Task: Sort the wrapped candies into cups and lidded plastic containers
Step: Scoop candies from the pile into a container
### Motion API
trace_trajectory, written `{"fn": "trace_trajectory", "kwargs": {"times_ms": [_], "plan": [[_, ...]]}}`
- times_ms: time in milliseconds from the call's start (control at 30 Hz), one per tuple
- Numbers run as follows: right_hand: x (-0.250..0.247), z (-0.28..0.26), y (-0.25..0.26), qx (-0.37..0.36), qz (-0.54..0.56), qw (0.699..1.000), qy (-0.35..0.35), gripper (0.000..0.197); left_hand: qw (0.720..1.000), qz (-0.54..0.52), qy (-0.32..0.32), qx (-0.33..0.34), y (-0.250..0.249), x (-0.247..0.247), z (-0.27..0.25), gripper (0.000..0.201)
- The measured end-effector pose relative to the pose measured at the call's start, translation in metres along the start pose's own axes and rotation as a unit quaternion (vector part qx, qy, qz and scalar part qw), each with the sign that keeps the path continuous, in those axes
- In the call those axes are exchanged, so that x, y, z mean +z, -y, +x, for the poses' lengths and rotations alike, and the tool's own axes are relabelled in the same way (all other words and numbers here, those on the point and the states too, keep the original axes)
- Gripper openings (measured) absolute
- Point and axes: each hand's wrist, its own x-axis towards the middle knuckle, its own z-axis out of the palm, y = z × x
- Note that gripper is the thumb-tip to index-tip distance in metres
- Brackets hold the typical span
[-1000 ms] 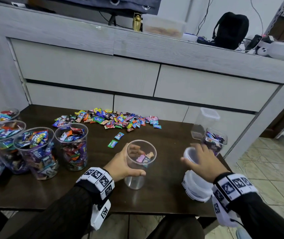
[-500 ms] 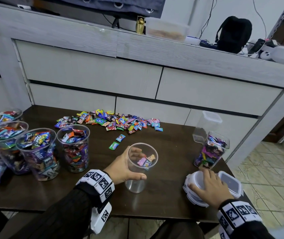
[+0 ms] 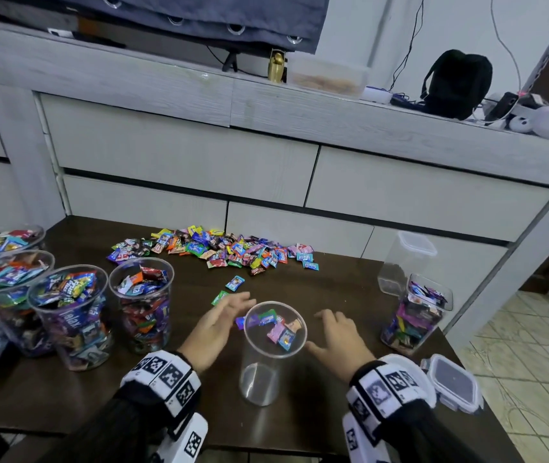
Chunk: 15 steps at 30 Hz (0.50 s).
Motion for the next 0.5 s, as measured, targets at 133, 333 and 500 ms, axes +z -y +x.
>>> {"fn": "trace_trajectory", "kwargs": {"times_ms": [133,333,500], "plan": [[0.015,0.031,0.018,0.098,0.069,0.99,0.071,0.063,0.927,0.357,-0.088,-0.078,0.001,-0.008,0.025,0.035],[0.033,0.076,0.028,0.103,0.077,0.988,0.089,0.044,0.805,0.55,0.036,-0.22,0.017,-0.006,0.066,0.08],[0.038,0.106,0.036,0.026,0.084,0.99,0.108,0.034,0.771,0.568,0.123,-0.261,0.044,0.01,0.09,0.083]]}}
